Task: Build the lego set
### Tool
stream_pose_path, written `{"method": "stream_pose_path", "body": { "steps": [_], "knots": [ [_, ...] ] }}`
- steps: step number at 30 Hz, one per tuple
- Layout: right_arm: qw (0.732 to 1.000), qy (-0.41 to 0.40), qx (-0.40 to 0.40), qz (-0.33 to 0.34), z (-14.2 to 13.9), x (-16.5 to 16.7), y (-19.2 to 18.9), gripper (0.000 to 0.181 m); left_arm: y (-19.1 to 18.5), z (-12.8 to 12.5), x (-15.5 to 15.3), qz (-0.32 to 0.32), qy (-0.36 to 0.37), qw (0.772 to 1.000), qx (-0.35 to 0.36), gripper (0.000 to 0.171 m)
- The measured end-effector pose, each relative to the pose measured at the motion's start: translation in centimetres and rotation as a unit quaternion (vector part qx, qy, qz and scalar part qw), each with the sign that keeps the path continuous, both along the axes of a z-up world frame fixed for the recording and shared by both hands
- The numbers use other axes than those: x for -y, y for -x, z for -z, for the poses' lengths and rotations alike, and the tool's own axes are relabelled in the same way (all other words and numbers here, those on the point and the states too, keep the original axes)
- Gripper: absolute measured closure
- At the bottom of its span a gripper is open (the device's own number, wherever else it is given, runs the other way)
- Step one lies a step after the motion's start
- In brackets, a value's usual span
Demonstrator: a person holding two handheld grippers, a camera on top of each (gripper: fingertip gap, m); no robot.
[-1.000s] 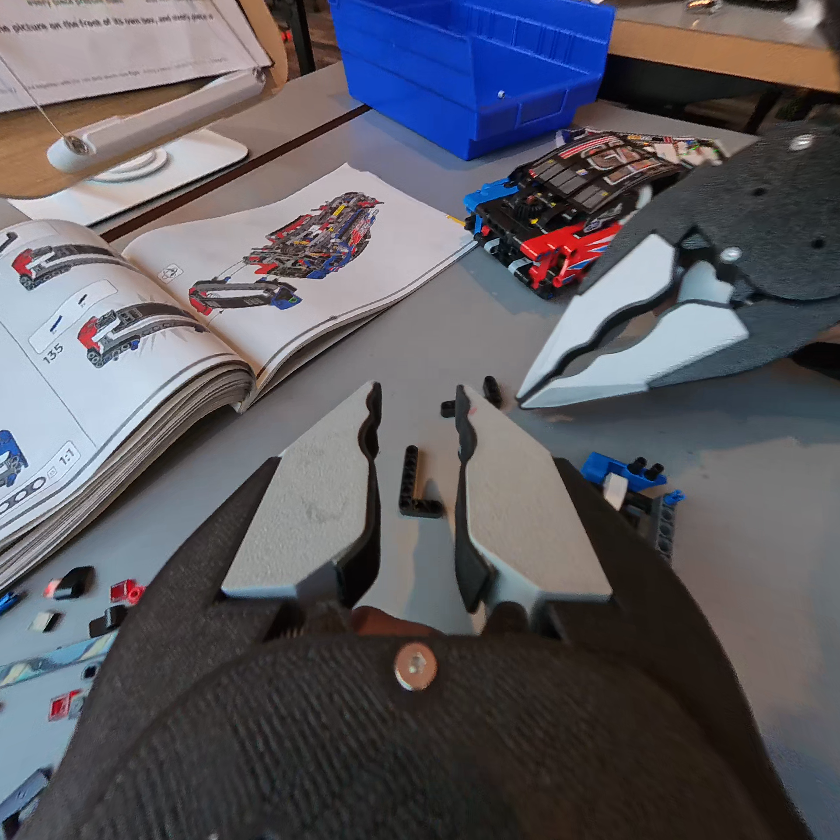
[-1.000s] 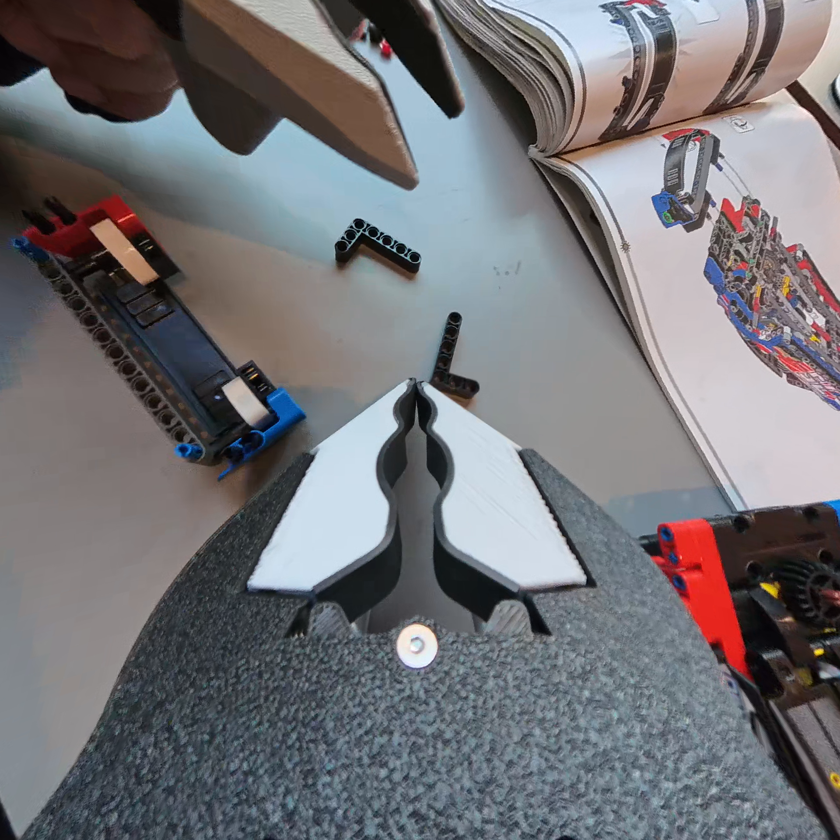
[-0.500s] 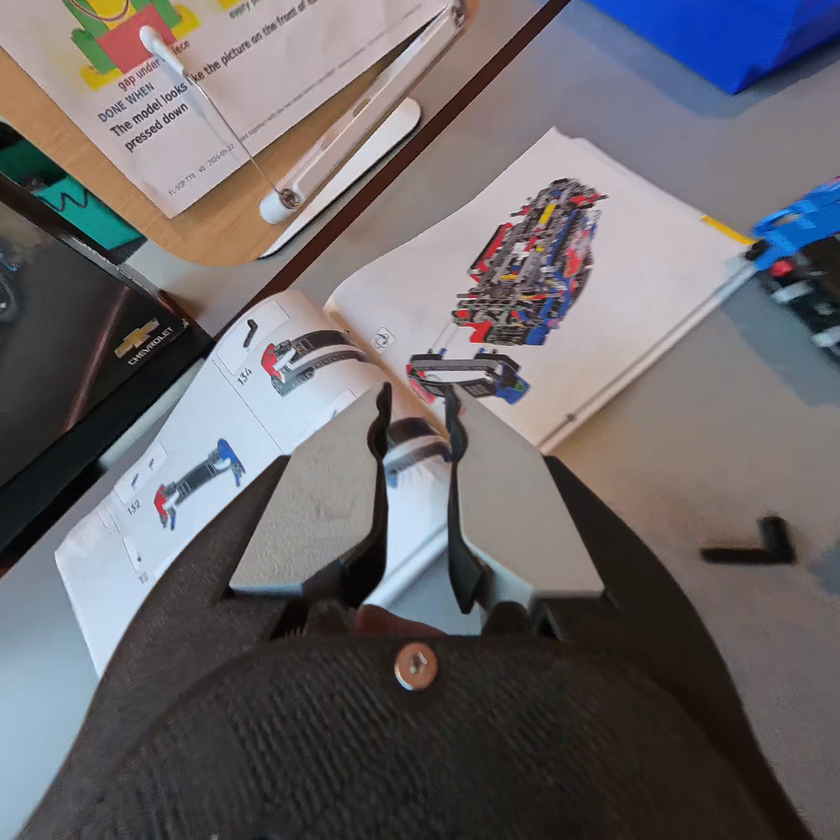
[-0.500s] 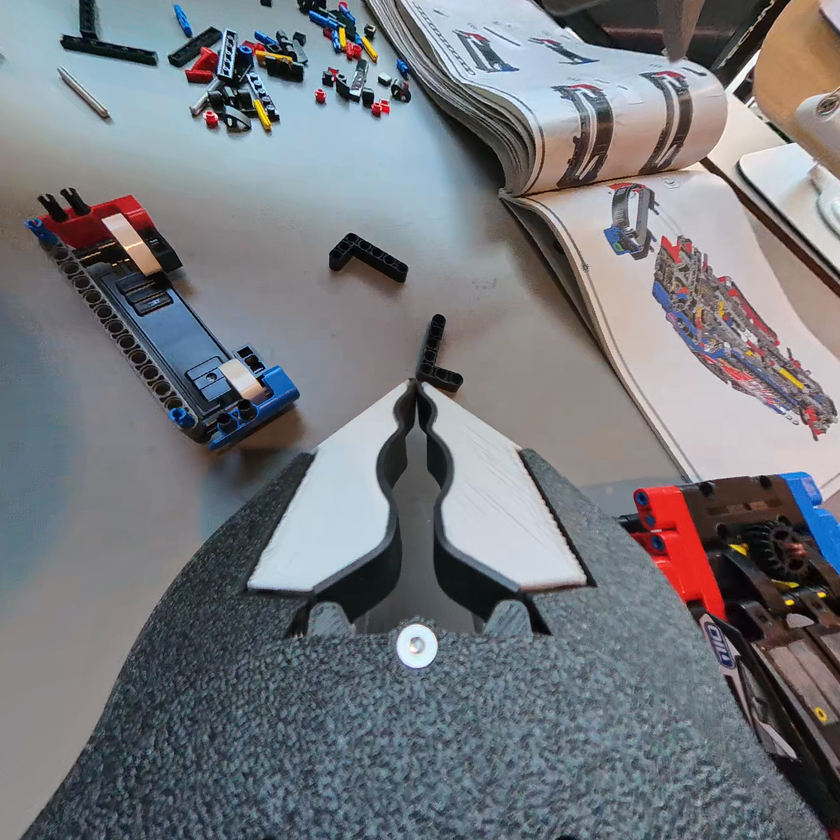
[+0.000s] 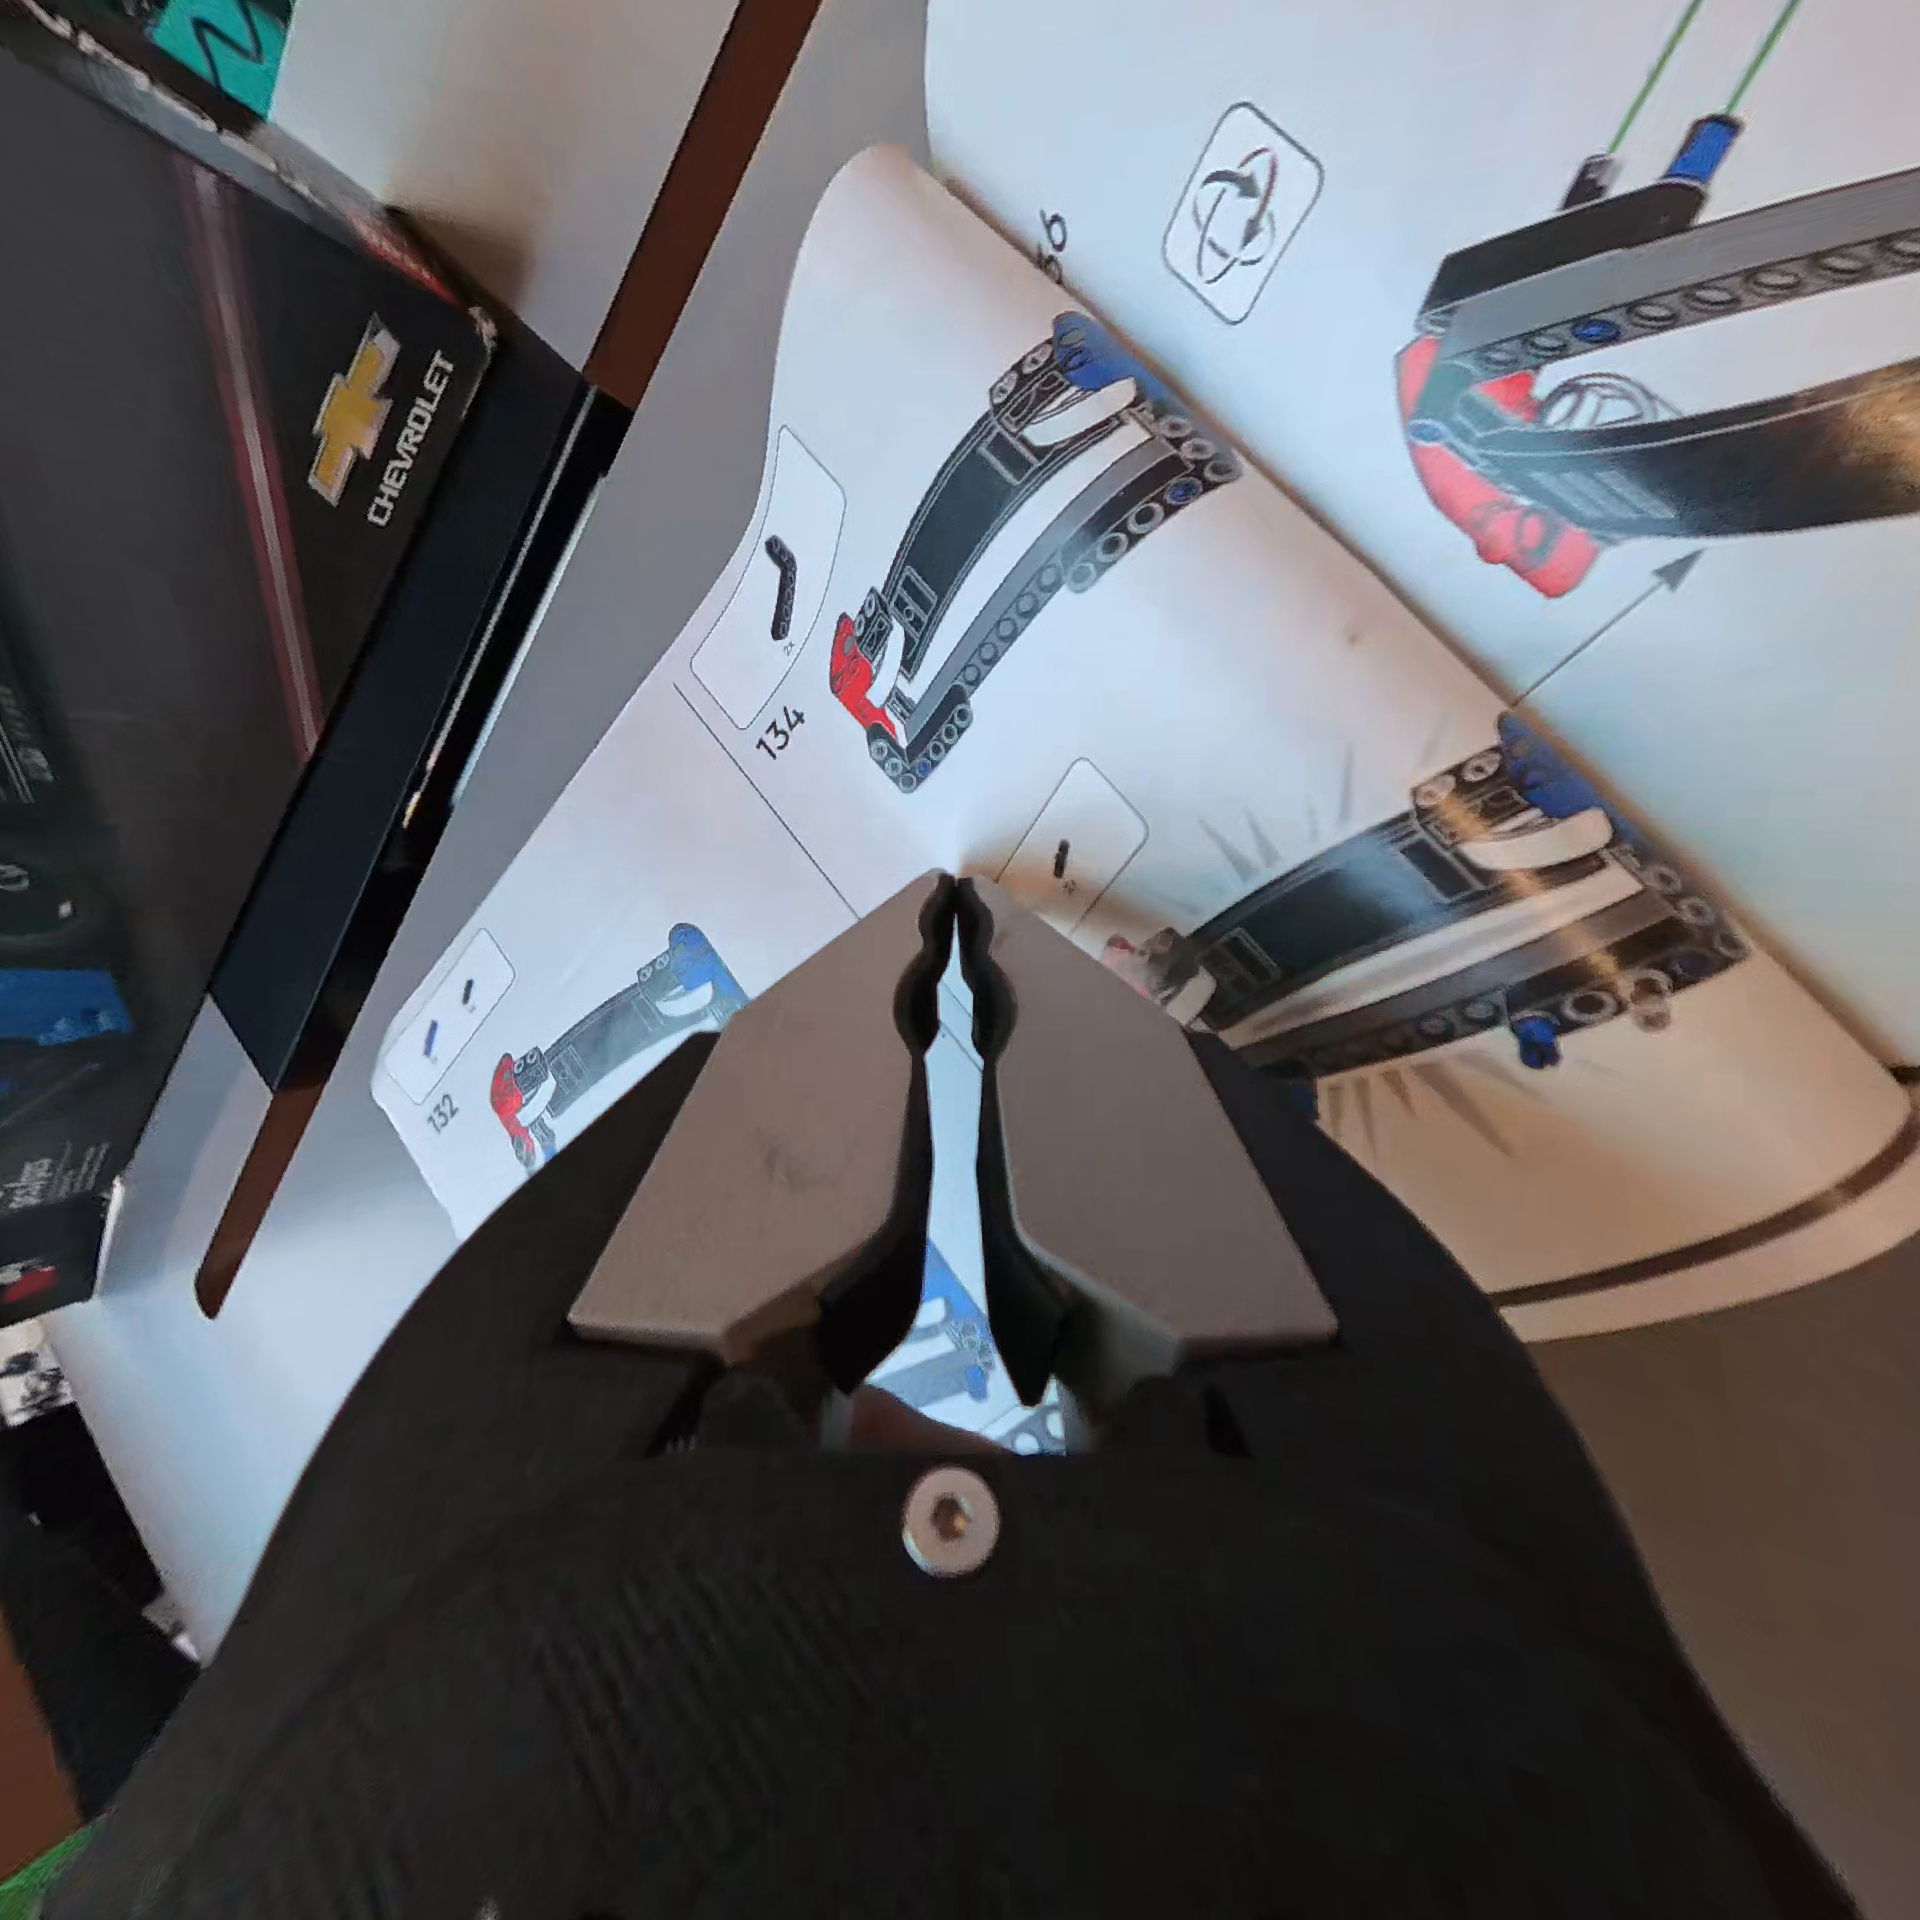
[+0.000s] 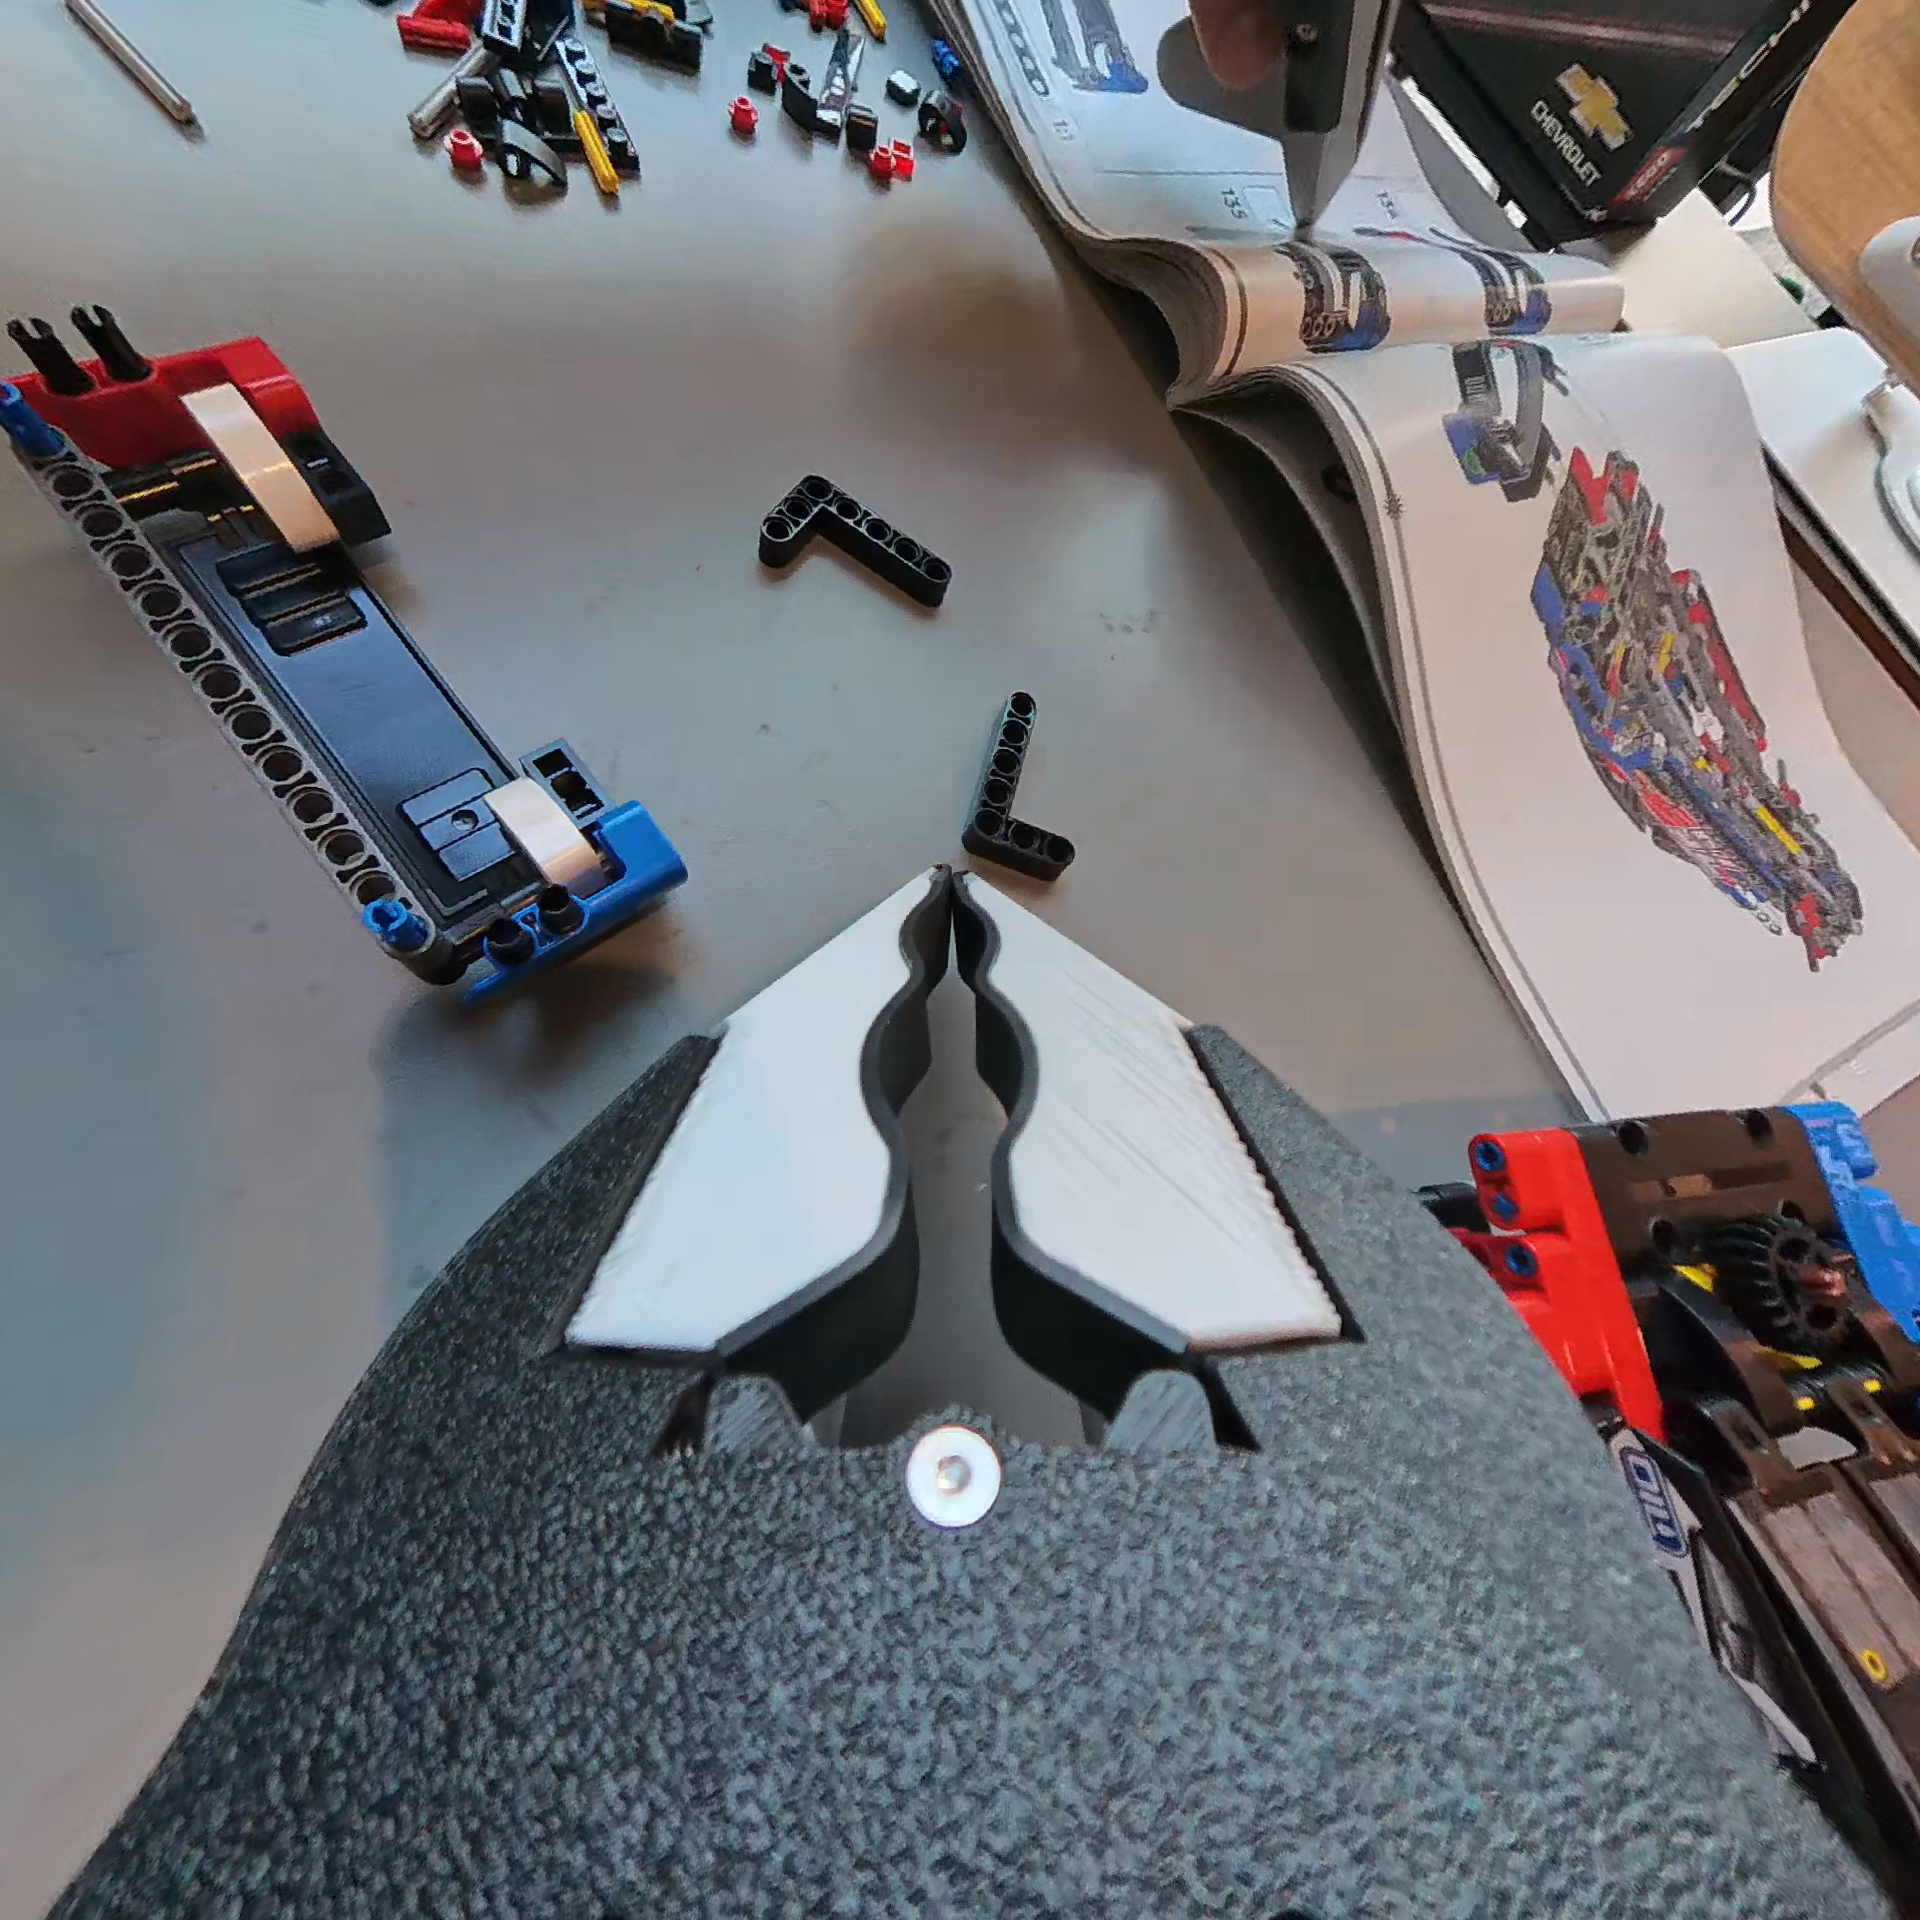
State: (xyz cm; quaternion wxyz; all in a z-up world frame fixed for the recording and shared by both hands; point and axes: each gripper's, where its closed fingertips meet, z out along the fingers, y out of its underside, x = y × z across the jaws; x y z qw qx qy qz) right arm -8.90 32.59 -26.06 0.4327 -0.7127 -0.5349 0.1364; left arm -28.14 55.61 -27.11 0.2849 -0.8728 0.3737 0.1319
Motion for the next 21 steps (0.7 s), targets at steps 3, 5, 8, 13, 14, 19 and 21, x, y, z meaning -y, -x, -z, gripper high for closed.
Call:
{"method": "stream_pose_path", "body": {
  "steps": [3, 5, 8, 13, 14, 19, 21],
  "knots": [
    [1.0, 0.007, 0.003, -0.001, 0.2, 0.0, 0.0, 0.181, 0.0, 0.0, 0.1, -0.001, -0.001, 1.0, 0.01, 0.171],
    [1.0, 0.01, 0.004, -0.001, 0.3, 0.0, 0.0, 0.181, 0.0, -0.1, 0.1, 0.004, -0.006, 1.0, 0.004, 0.171],
    [1.0, 0.013, 0.007, 0.001, 0.4, 0.0, 0.0, 0.181, 0.0, -0.2, 0.1, 0.005, -0.011, 1.0, 0.0, 0.171],
    [1.0, 0.015, 0.006, 0.005, 0.4, -0.2, -0.1, 0.181, 0.8, -0.5, 0.6, -0.014, -0.005, 1.0, 0.022, 0.171],
    [1.0, 0.015, 0.006, 0.006, 0.4, -0.2, -0.1, 0.181, 1.1, -0.6, 0.9, -0.019, -0.001, 1.0, 0.025, 0.171],
    [1.0, 0.016, 0.005, 0.008, 0.4, -0.3, -0.1, 0.181, 2.7, -1.1, 2.4, -0.028, -0.002, 0.999, 0.022, 0.168],
    [1.0, 0.017, 0.004, 0.009, 0.4, -0.3, -0.1, 0.18, 3.4, -1.6, 3.2, -0.036, -0.001, 0.999, 0.022, 0.161]
  ]
}}
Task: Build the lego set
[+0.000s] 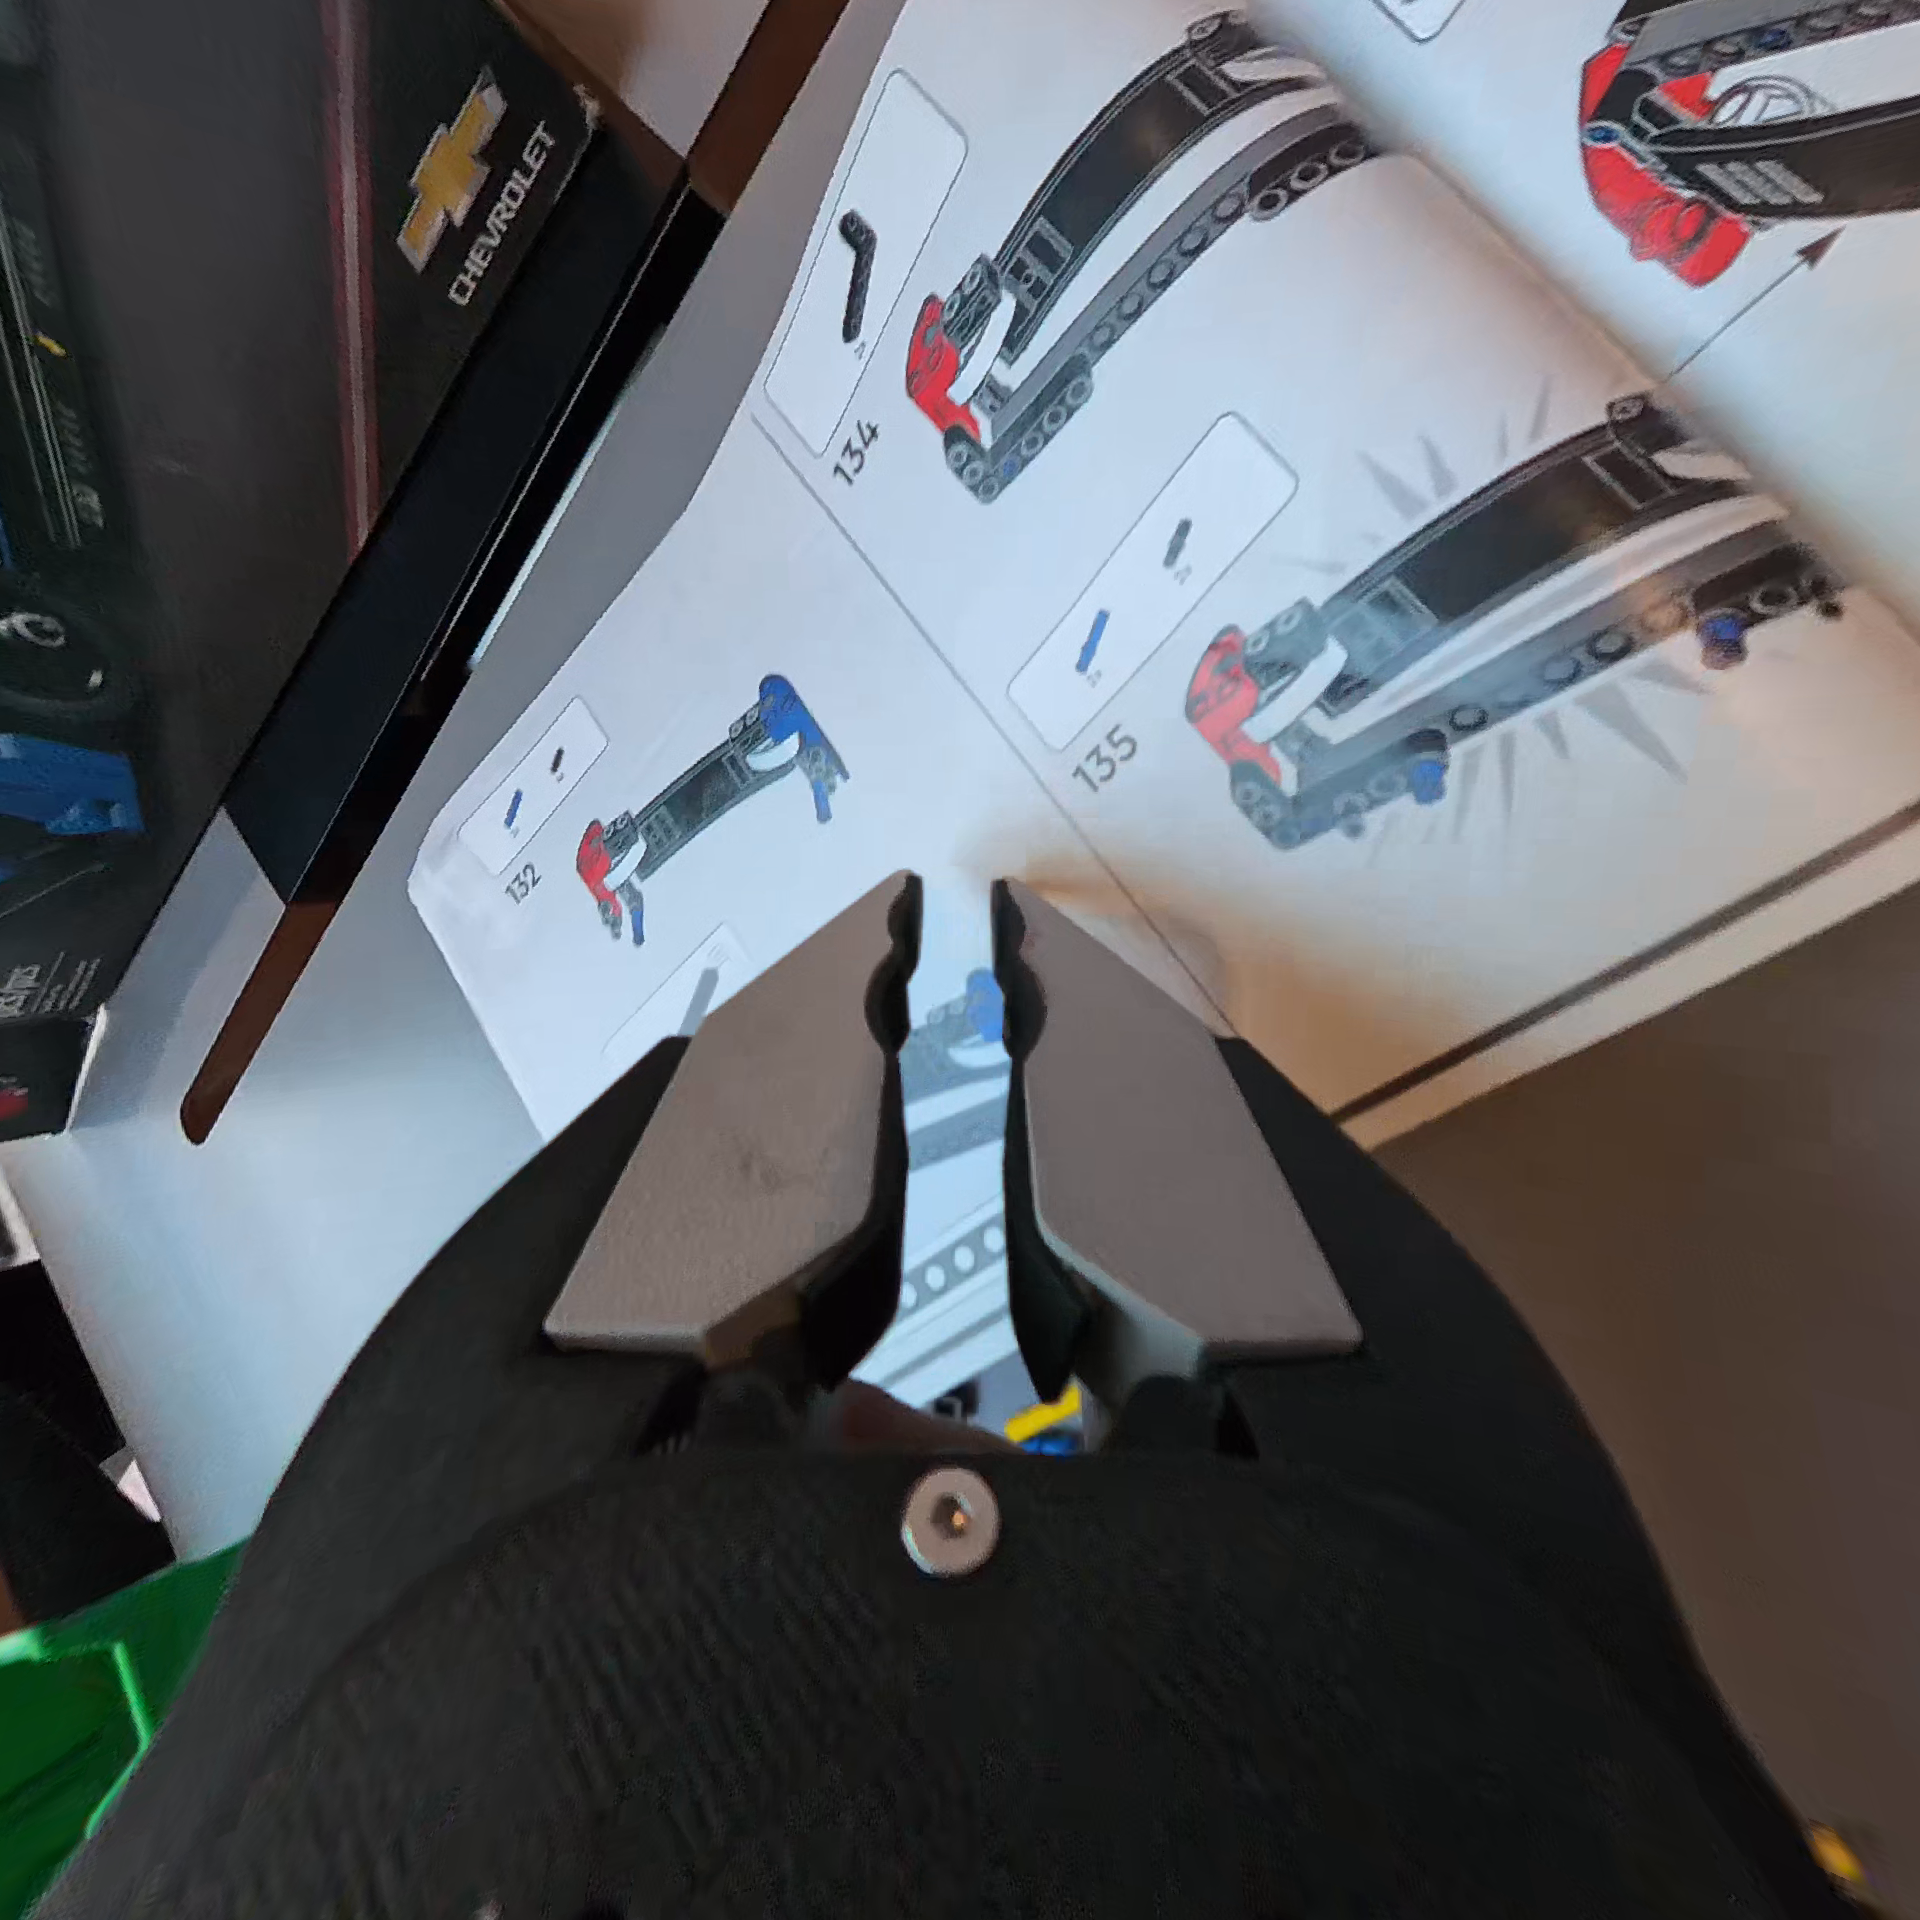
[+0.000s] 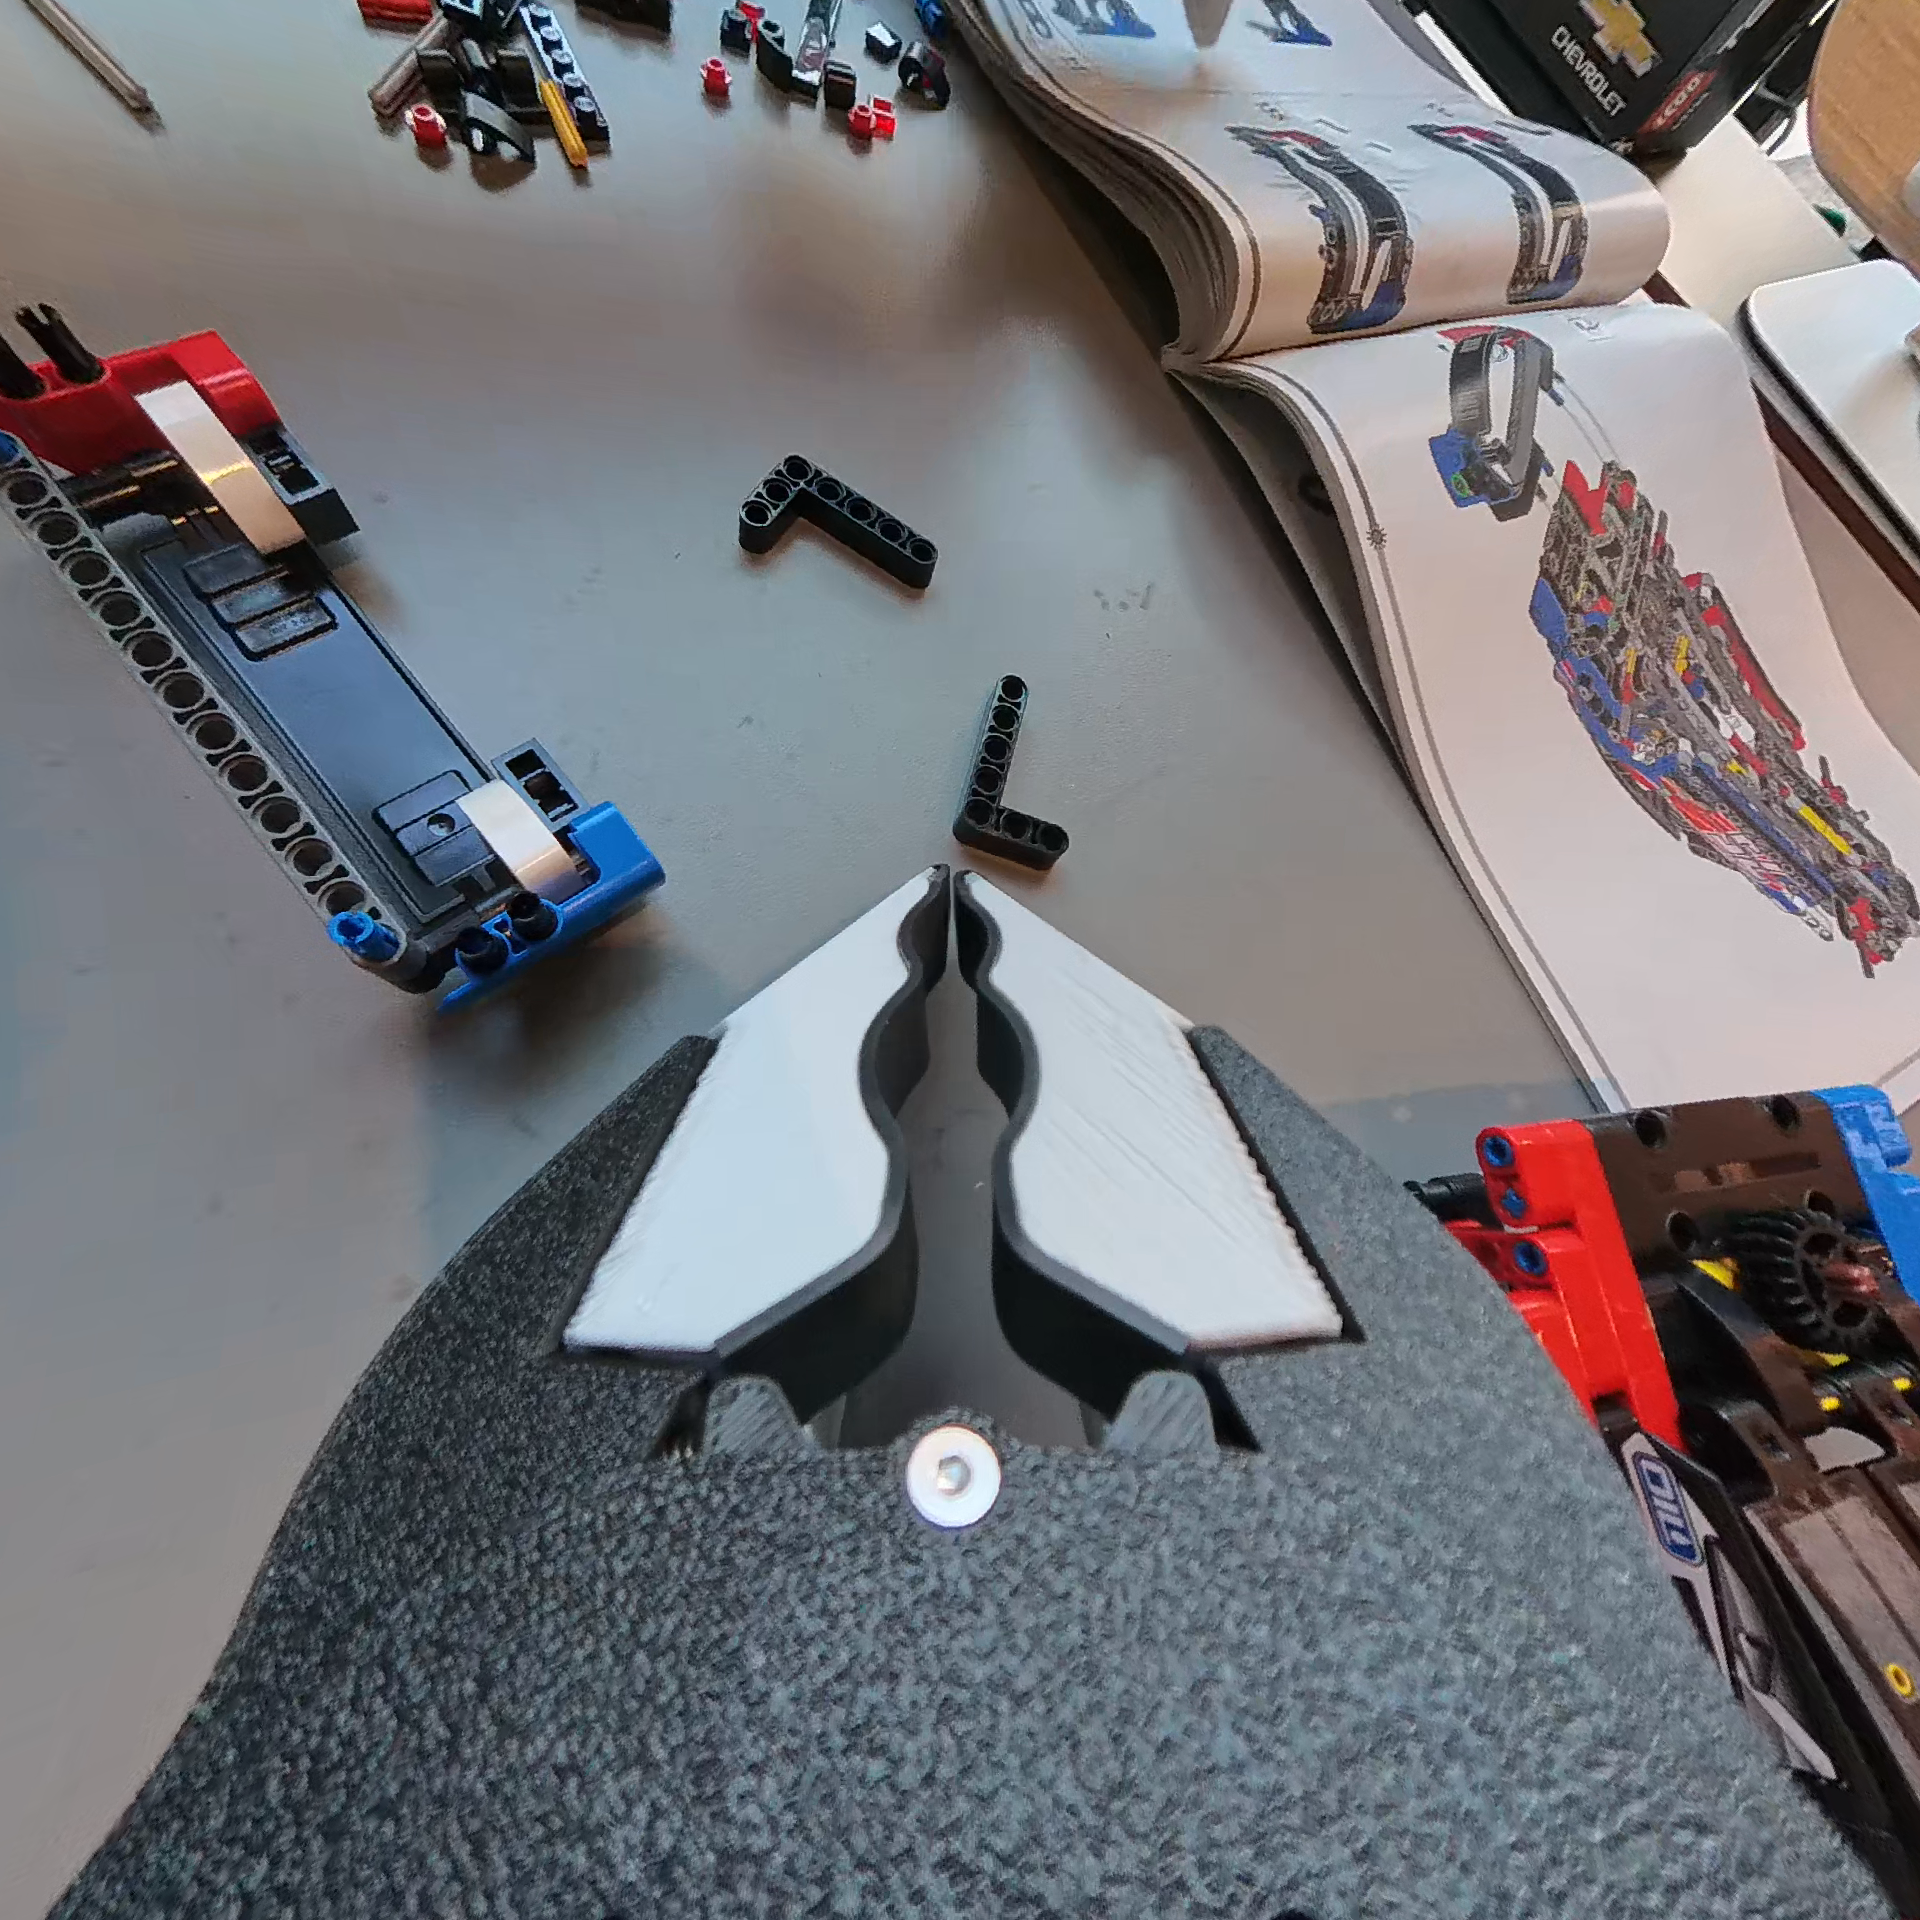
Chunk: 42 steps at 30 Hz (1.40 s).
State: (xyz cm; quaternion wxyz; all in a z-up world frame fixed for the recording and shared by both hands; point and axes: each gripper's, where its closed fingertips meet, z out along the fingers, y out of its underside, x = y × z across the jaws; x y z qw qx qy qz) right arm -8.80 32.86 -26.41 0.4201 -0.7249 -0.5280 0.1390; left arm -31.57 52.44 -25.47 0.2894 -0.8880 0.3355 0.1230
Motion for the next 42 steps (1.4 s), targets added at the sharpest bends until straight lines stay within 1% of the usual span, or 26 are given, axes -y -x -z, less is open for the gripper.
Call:
{"method": "stream_pose_path", "body": {
  "steps": [3, 6, 10, 12, 14, 16, 18, 22, 27, 30, 31, 32, 36, 39, 41, 42],
  "knots": [
    [1.0, 0.0, -0.006, 0.003, -0.2, -0.1, 0.0, 0.178, 0.3, -2.1, 1.6, -0.01, -0.013, 1.0, 0.022, 0.147],
    [1.0, -0.002, -0.012, 0.006, -0.4, -0.2, -0.1, 0.174, -1.2, -5.8, 3.9, 0.015, -0.066, 0.995, 0.066, 0.144],
    [1.0, 0.015, -0.008, 0.011, -0.1, -0.4, -0.1, 0.165, -4.6, -9.9, 8.9, 0.04, -0.119, 0.984, 0.126, 0.14],
    [0.999, 0.02, -0.018, 0.018, -0.3, -0.8, -0.1, 0.162, -6.9, -11.1, 11.9, 0.063, -0.145, 0.973, 0.166, 0.141],
    [0.999, 0.021, -0.031, 0.026, -0.7, -1.1, 0.0, 0.162, -8.5, -11.0, 14.4, 0.08, -0.161, 0.967, 0.181, 0.142],
    [0.998, 0.027, -0.037, 0.031, -0.8, -1.4, 0.1, 0.162, -8.6, -10.1, 15.9, 0.074, -0.164, 0.967, 0.181, 0.142],
    [0.998, 0.033, -0.037, 0.037, -0.8, -1.8, 0.2, 0.162, -8.4, -8.8, 17.1, 0.069, -0.15, 0.97, 0.18, 0.14],
    [0.998, 0.04, -0.028, 0.03, -0.9, -1.9, 0.7, 0.159, -8.1, -6.7, 18.8, 0.061, -0.123, 0.97, 0.202, 0.14],
    [0.999, 0.038, 0.019, 0.0, -0.5, -2.1, 1.5, 0.156, -8.1, -4.6, 19.8, 0.058, -0.096, 0.972, 0.207, 0.14],
    [0.997, 0.051, 0.055, -0.014, 0.5, -2.3, 1.9, 0.154, -8.9, -4.1, 20.3, 0.065, -0.09, 0.971, 0.214, 0.139],
    [0.996, 0.06, 0.064, -0.024, 0.8, -2.1, 2.0, 0.16, -9.0, -3.9, 20.4, 0.067, -0.087, 0.97, 0.215, 0.139],
    [0.995, 0.071, 0.063, -0.035, 0.8, -1.7, 2.2, 0.171, -9.2, -3.8, 20.5, 0.068, -0.086, 0.97, 0.215, 0.14],
    [0.993, 0.059, 0.082, -0.06, 0.7, -1.2, 2.1, 0.173, -9.4, -3.7, 20.9, 0.075, -0.083, 0.971, 0.211, 0.139],
    [0.992, 0.048, 0.057, -0.102, -0.6, 0.1, 2.0, 0.173, -10.1, -4.0, 21.2, 0.091, -0.08, 0.97, 0.212, 0.139],
    [0.991, 0.022, 0.048, -0.12, -2.0, 0.6, 1.4, 0.173, -11.4, -4.3, 21.7, 0.126, -0.073, 0.966, 0.216, 0.139],
    [0.989, 0.01, 0.042, -0.14, -2.8, 1.2, 1.2, 0.173, -12.2, -4.4, 22.1, 0.149, -0.069, 0.963, 0.215, 0.139]
  ]
}}
